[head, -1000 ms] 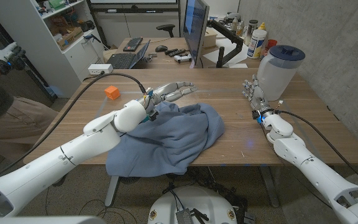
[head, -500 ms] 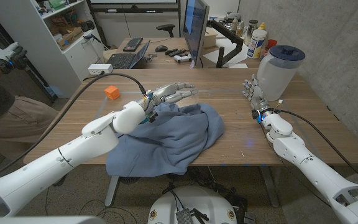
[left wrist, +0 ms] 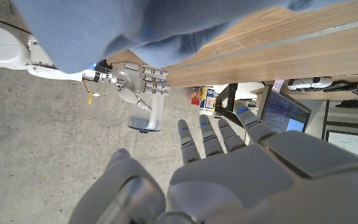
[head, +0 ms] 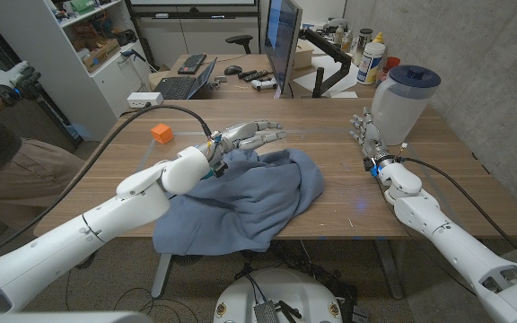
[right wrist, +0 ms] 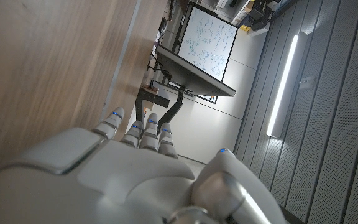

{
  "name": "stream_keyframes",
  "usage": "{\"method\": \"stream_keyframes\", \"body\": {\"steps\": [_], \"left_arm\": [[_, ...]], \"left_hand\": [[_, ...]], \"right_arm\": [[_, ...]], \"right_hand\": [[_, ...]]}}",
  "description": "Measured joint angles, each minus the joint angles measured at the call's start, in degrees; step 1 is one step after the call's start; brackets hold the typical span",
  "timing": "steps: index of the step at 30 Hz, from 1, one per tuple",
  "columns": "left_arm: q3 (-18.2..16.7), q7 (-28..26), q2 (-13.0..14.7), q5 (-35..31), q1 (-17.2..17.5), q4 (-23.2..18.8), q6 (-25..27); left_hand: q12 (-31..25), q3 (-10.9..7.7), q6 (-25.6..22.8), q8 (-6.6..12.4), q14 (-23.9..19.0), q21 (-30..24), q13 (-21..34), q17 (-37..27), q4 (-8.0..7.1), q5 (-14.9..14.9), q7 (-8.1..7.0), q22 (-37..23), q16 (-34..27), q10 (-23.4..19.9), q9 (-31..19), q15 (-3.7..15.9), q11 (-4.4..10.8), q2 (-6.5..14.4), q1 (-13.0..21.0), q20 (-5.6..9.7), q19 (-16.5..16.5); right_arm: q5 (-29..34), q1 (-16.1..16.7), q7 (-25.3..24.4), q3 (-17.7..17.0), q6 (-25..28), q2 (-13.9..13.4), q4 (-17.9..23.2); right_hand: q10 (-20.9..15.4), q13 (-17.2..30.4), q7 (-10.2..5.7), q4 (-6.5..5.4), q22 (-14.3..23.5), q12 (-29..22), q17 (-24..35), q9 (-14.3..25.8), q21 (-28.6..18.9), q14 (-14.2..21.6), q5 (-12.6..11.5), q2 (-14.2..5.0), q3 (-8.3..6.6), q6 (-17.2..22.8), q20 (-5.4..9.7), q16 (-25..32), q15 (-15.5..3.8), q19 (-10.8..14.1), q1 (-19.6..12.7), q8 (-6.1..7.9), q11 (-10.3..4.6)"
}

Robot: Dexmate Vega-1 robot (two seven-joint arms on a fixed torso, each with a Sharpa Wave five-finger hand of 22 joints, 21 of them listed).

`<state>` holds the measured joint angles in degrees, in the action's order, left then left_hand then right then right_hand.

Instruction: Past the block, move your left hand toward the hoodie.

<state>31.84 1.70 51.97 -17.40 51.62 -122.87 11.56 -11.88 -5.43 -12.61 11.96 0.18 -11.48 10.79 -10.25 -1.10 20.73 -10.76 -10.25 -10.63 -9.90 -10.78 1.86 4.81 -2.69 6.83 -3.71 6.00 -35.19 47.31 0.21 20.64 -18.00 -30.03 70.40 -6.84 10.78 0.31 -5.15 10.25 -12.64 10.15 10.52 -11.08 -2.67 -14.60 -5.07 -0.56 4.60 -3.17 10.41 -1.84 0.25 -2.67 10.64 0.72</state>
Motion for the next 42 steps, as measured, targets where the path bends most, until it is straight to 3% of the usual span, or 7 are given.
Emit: {"method": "stream_keyframes", "body": {"steps": [42], "left_arm": [[-0.84,-1.03,-0.7,-1.73,3.08,1.71,-6.43]], "left_hand": [[-0.22,0.47,-1.84,0.0,-0.5,0.0,0.0,0.0,0.47,0.0,0.2,0.0,0.0,-0.93,0.0,-0.09,0.3,0.0,0.0,0.23,0.84]], "right_arm": [[1.59,-1.82,-0.07,1.33,0.45,0.63,-2.73]], "right_hand": [[0.62,0.0,0.0,0.0,0.0,0.0,0.0,0.0,0.0,-0.62,0.0,0.0,0.0,0.0,0.0,0.0,-0.22,0.0,0.0,0.0,0.0]]}}
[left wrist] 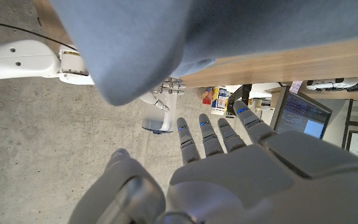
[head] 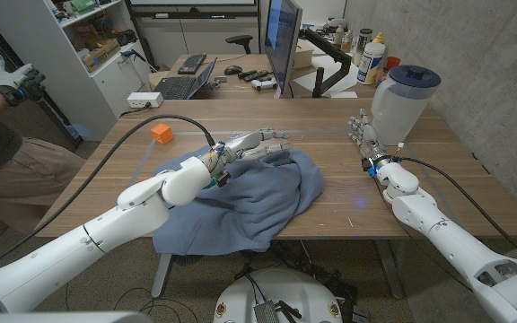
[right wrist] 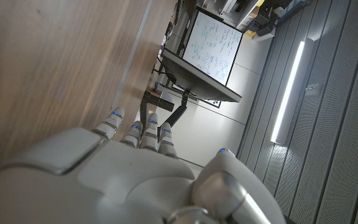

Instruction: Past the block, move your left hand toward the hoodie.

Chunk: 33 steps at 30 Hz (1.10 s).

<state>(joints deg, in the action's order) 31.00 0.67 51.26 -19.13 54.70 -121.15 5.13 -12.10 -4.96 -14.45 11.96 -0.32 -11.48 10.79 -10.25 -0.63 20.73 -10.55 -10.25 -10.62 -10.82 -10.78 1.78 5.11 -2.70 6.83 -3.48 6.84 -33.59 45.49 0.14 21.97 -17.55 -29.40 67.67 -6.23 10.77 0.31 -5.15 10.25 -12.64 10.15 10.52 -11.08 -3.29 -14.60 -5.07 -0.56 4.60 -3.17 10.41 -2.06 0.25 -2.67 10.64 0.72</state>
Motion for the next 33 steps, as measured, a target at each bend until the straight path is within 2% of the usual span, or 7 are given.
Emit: {"method": "stream_keyframes", "body": {"steps": [33], "left_arm": [[-1.13,1.92,0.8,1.28,-0.03,1.56,-4.85]], "left_hand": [[0.0,0.18,-0.3,0.0,-1.37,0.0,0.0,0.0,0.18,0.39,-0.31,0.0,-0.44,-0.82,0.0,0.08,0.02,0.0,0.0,0.3,0.3]], "right_arm": [[1.11,-0.95,-1.09,0.91,0.37,0.86,-1.47]], "right_hand": [[0.31,0.0,0.0,0.0,0.0,0.0,0.0,0.0,0.0,-0.2,-0.24,0.0,0.0,0.0,0.21,0.0,0.21,-0.21,0.0,0.0,-0.31]]}}
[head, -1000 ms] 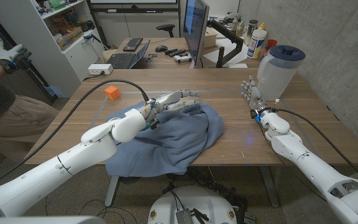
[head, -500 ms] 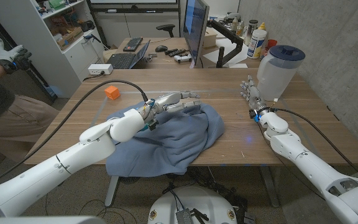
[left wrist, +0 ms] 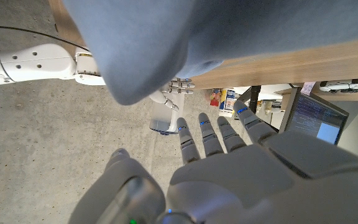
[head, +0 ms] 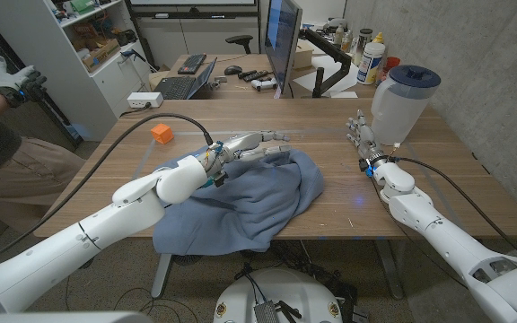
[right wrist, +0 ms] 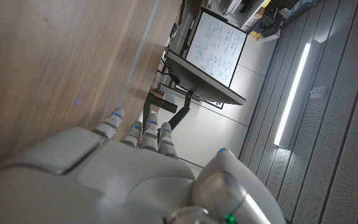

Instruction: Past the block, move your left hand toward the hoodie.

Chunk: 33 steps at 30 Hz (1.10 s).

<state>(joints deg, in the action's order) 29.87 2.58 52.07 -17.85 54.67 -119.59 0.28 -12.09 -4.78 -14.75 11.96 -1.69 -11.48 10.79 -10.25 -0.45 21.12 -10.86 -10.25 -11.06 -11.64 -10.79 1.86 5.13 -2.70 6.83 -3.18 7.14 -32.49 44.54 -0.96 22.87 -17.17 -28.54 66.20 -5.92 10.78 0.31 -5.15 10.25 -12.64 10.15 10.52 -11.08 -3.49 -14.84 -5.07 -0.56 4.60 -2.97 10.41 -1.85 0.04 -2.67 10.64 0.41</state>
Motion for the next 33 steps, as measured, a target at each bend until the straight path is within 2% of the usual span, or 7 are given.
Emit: {"method": "stream_keyframes", "body": {"steps": [24,33], "left_arm": [[0.07,1.82,0.43,0.94,0.87,-0.12,-1.88],[-0.19,1.87,0.66,0.91,1.18,-0.25,-2.51]], "left_hand": [[0.0,0.0,-0.32,0.0,0.01,0.0,0.0,0.0,0.0,0.29,0.33,0.0,0.0,-0.31,0.0,0.0,0.29,0.0,0.0,-0.01,-0.01],[0.0,0.15,-0.63,0.0,0.0,0.0,0.0,0.0,0.15,0.5,0.01,0.0,0.0,-0.31,0.0,0.0,0.29,0.0,0.0,-0.01,-0.01]], "right_arm": [[0.37,-0.11,0.01,0.09,-0.3,-0.06,-0.44],[0.57,-0.22,-0.14,0.25,-0.33,-0.05,-0.53]], "right_hand": [[0.0,0.0,0.0,0.0,0.0,0.0,0.0,0.0,0.0,-0.32,0.02,0.0,0.0,0.0,0.0,0.0,-0.31,0.0,0.0,0.0,0.0],[0.0,0.0,0.0,0.0,0.0,0.0,0.0,0.0,0.0,-0.31,0.02,0.0,0.0,0.0,0.0,0.0,-0.31,0.0,0.0,0.0,0.0]]}}
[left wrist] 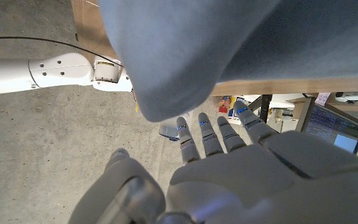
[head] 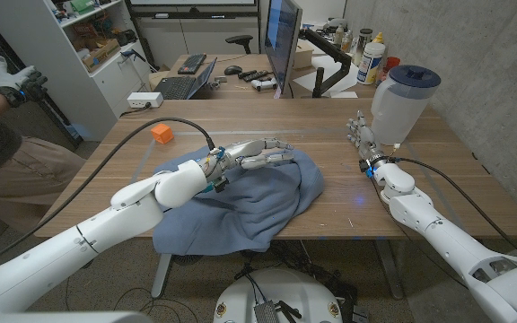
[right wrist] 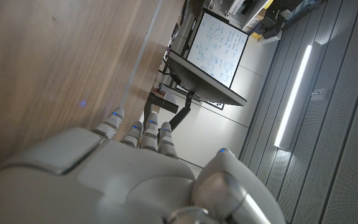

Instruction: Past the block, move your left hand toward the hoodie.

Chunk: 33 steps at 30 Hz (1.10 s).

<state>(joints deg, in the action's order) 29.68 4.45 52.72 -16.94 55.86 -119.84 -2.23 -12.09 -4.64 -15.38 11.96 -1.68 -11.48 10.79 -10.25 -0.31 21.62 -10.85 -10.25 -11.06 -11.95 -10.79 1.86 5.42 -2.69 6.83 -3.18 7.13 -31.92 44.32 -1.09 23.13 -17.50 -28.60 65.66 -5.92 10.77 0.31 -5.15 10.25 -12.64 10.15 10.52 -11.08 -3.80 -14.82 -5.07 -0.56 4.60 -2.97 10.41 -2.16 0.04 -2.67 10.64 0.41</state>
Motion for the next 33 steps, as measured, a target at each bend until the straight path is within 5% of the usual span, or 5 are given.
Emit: {"method": "stream_keyframes", "body": {"steps": [33], "left_arm": [[-0.76,-0.99,0.16,-0.64,1.69,-0.22,-0.58]], "left_hand": [[0.0,0.23,-0.3,0.0,0.23,0.0,0.0,0.0,0.23,0.44,0.3,0.0,0.0,0.01,0.0,0.2,-0.01,0.0,0.0,0.64,0.21]], "right_arm": [[0.21,0.16,-0.32,-0.02,-0.01,-0.12,0.09]], "right_hand": [[0.0,0.0,0.0,0.0,0.0,0.0,0.0,0.0,0.0,0.01,0.0,0.0,0.0,0.0,-0.42,0.0,0.01,-0.41,0.0,0.0,0.0]]}}
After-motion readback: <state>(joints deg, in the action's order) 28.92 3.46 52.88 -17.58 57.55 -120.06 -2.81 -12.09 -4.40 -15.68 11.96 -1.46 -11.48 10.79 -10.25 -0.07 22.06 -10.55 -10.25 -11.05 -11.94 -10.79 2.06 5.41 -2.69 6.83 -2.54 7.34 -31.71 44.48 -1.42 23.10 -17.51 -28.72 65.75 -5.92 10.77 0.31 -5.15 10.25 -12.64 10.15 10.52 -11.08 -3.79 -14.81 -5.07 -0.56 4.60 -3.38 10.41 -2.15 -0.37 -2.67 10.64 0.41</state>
